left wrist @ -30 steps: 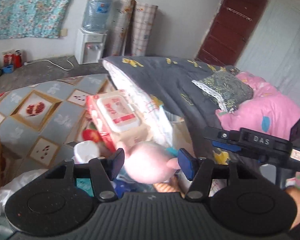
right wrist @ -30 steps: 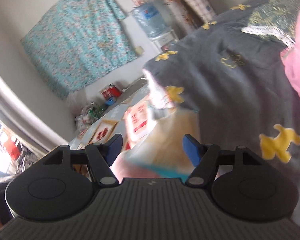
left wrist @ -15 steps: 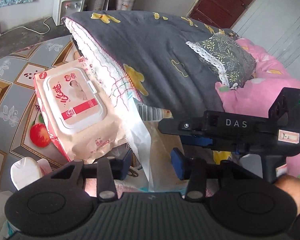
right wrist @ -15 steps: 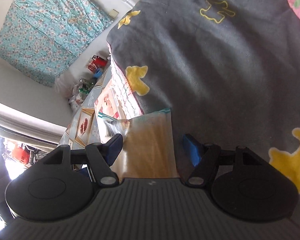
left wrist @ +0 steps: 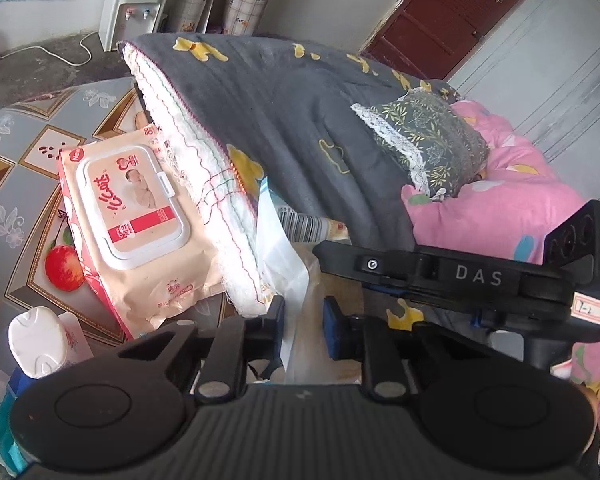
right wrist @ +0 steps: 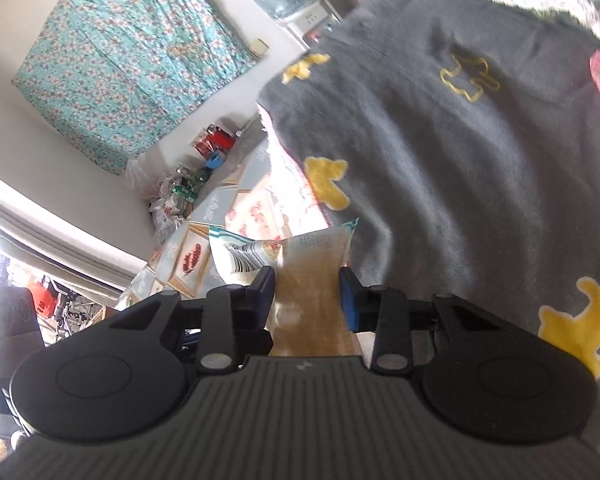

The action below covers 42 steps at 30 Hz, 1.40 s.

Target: Organize soft objects

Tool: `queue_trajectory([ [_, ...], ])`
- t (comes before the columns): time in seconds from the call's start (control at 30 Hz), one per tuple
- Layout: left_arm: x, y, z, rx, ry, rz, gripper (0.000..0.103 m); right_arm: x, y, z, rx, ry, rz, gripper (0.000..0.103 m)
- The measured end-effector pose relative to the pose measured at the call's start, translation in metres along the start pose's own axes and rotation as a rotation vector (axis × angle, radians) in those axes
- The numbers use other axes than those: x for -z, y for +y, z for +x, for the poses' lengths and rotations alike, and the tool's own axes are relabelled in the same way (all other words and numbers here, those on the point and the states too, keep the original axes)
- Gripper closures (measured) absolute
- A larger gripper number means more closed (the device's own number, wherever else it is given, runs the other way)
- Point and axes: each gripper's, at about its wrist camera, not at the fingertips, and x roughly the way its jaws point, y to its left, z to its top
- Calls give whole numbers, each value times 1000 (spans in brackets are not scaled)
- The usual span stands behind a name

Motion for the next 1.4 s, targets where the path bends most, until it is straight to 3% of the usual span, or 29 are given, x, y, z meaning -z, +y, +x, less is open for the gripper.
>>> queue_trajectory([
  [0.3,19,-14,-97,-13,-158,55,83,8,91,-50,-62,-78,-151,70],
  [0.6,64,50,-228,-181,-324,-16,83,43,231,-27,-255,11,-307,71],
  [0.83,105,147,-310,-367,-379,-168,83,96,362,62,-355,209,-386,71],
  [1.1,117,271,-353,-568,-328,-338,83,170,480,194,-351,419,-388,72],
  [1.23,112,324,-355,-674,-279,-373,83,200,504,254,-347,493,-320,72],
  [1.4,106,361,-341,-796,-219,-345,83,223,505,317,-350,540,-234,72],
])
